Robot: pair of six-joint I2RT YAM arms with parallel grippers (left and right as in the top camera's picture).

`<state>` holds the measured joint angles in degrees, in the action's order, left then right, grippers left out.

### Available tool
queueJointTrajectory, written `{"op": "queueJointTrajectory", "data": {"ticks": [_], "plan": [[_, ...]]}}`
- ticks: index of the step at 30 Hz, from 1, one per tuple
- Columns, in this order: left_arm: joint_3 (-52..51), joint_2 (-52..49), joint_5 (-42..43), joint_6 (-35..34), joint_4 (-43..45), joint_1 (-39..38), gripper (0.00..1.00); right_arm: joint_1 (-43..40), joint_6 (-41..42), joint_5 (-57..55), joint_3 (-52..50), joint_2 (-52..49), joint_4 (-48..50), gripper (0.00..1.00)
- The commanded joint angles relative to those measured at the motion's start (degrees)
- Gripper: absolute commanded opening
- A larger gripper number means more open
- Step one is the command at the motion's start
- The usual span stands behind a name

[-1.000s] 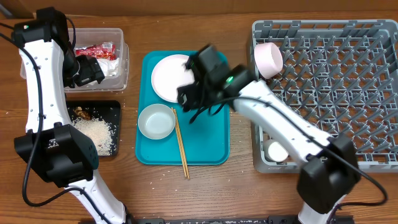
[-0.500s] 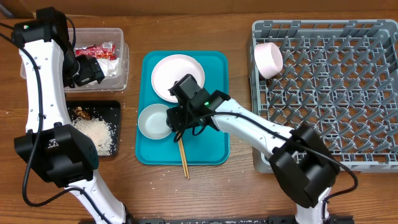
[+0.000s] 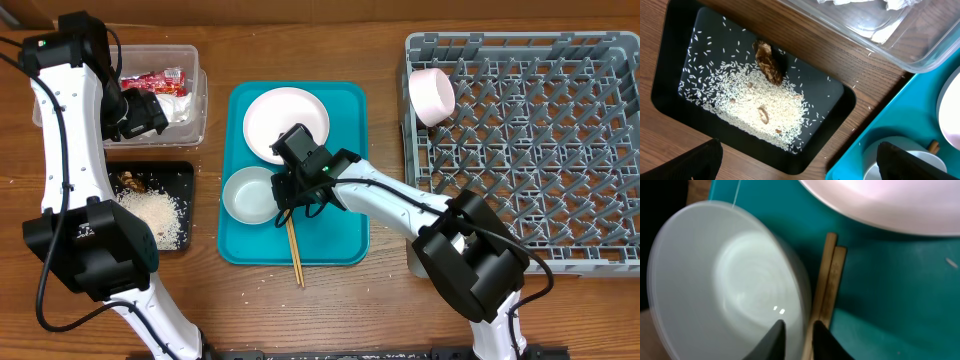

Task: Sort waste into correct bins and load items into the dishwasher
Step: 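Reach the right gripper to the grey bowl and grasp its rim, then carry the grey bowl into the dish rack and release it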

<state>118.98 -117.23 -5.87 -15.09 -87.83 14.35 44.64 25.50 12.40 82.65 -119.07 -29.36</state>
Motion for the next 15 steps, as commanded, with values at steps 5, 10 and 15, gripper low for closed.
{"op": "queueJointTrajectory", "data": {"ticks": [5, 10, 15], "plan": [[0.4, 1.0, -0.5, -0.8, 0.1, -0.1, 1.00, -2.0, 0.1, -1.5, 1.4, 2.7, -2.5, 0.04], [0.4, 1.0, -0.5, -0.8, 0.1, -0.1, 1.00, -4.3, 0.0, -7.3, 5.2, 10.4, -9.5, 0.04], [0.4, 1.0, -0.5, -0.8, 0.1, -0.1, 1.00, -8.2, 0.1, -23.6, 9.7, 23.9, -22.7, 0.04]]}}
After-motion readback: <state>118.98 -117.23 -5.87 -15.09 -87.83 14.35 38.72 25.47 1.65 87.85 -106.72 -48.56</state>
